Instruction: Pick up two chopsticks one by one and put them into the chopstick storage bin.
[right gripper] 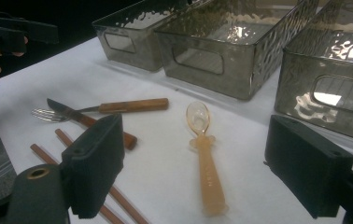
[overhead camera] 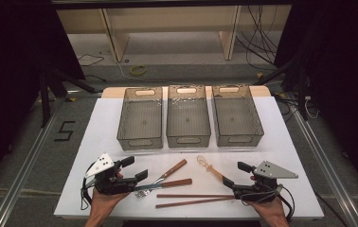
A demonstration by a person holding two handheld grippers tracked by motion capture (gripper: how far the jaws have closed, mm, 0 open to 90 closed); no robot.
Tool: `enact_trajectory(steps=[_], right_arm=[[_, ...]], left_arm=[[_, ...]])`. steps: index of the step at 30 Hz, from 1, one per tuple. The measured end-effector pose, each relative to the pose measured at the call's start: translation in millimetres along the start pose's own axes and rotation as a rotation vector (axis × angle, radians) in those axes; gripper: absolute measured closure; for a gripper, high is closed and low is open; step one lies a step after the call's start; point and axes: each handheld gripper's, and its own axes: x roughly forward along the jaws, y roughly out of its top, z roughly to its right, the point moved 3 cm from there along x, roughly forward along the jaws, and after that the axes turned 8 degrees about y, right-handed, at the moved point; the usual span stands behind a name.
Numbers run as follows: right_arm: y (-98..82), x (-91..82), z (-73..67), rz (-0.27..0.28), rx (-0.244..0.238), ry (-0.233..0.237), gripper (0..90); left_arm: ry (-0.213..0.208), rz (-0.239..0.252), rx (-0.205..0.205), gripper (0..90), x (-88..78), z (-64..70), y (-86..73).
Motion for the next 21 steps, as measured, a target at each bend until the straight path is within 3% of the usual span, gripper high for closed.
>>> enact_trajectory(steps=[9, 13, 21], right_arm=[[5.4, 2.0, 0.6, -0.066, -0.027, 0.018, 23.1], [12.6, 5.2, -1.0, -0.136, -0.050, 0.053, 24.5], [34.0, 22.6, -17.3, -0.329, -0.175, 0.137, 30.3]], left_arm=[[0.001, 0.001, -0.002, 19.9, 0.7, 0.2, -0.1], [0.003, 0.000, -0.001, 19.9, 0.7, -0.2, -0.1], [0.006, -0.001, 0.003, 19.9, 0.7, -0.7, -0.1]])
